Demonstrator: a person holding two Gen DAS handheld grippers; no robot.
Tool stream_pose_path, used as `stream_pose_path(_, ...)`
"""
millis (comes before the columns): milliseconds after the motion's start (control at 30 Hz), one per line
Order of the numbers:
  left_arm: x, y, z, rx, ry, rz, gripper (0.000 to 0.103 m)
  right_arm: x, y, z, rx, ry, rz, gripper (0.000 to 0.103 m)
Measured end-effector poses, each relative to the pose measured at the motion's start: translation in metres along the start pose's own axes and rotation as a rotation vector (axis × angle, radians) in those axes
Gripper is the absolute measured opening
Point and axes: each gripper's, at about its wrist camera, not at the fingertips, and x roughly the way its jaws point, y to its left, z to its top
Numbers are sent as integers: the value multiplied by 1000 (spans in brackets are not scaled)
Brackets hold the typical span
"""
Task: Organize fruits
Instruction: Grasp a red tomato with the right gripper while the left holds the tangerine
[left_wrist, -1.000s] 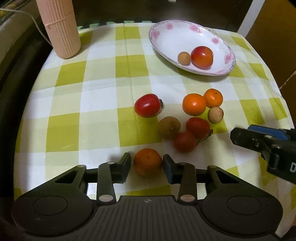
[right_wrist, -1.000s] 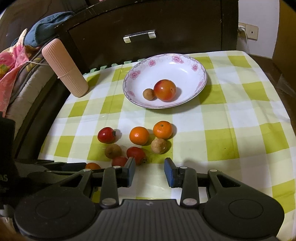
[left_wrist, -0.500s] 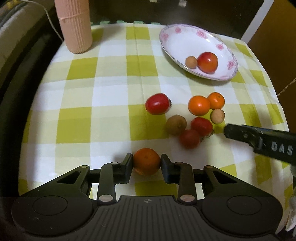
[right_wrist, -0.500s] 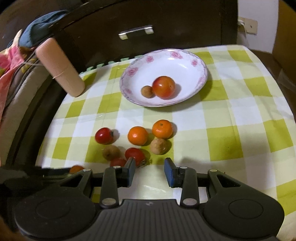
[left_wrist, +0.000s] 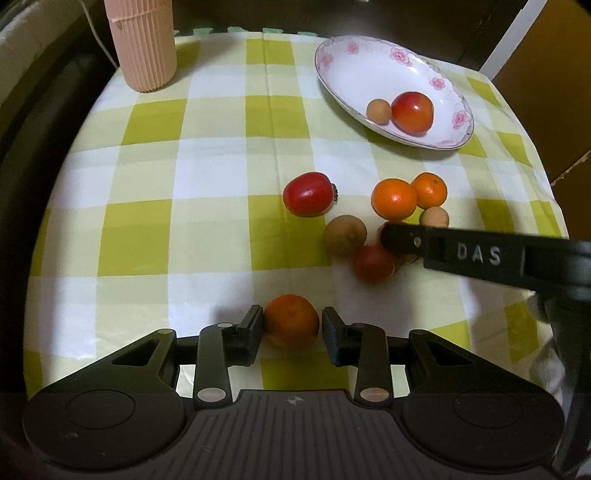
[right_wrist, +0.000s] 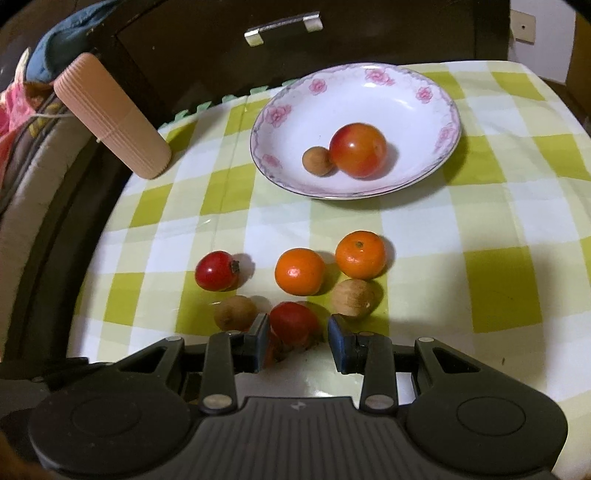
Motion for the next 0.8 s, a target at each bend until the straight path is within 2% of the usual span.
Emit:
stream_pose_path(200,1,0,0,-2,-6,-8,50,4,1,3,-22,-8,4,33)
stream_pose_path(300,1,1,-1,-5,-6,5,57,1,-1,2,-20,-3,15,29)
stream_pose_path(367,1,1,-1,-11,-4,6,59,-4,-3,0,-21,0,-4,29)
stream_pose_path(567,1,-2,-1,6,-9,15,63,-24,-16,-19,-11,20,-26,29)
stream_pose_path(700,2,-3,-2,10,-17,20,64,-33,-18,-34,-47,37,-89,29)
stream_pose_path(800,3,-3,-2,8,-15,13,67,-37,-21,-42,-51,53,-88,29)
